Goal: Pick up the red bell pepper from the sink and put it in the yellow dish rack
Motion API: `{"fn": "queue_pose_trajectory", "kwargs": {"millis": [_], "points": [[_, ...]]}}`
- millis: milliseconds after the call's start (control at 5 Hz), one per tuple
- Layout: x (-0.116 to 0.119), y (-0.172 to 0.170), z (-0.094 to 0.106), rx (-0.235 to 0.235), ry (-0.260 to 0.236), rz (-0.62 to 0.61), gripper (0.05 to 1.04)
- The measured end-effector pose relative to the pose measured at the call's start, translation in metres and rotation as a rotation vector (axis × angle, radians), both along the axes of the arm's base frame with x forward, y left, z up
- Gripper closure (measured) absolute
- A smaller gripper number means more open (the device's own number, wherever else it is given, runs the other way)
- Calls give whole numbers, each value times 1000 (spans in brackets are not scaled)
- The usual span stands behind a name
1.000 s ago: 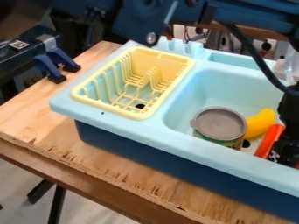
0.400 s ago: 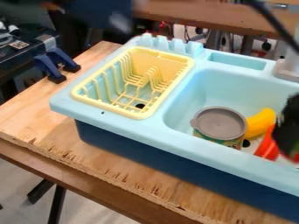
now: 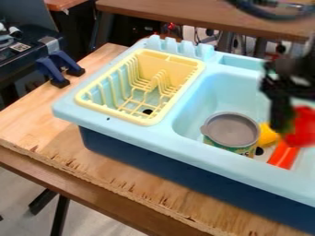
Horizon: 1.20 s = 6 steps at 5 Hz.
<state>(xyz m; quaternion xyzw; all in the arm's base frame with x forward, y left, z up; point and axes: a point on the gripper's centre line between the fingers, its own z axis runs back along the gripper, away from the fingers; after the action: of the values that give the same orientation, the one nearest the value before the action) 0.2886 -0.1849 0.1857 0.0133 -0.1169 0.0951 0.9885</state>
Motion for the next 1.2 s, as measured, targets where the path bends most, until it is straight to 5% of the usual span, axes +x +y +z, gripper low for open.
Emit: {"fn": "queue_pose_trajectory", "kwargs": {"millis": [200, 600, 800, 1000, 1200], "points": [[7, 36, 7, -48, -2, -228, 181], [32, 90, 21, -35, -81, -402, 181], [31, 112, 23, -36, -43, -434, 181], [20, 127, 27, -49, 46, -432, 181], [15, 145, 27, 9, 99, -443, 181]]}}
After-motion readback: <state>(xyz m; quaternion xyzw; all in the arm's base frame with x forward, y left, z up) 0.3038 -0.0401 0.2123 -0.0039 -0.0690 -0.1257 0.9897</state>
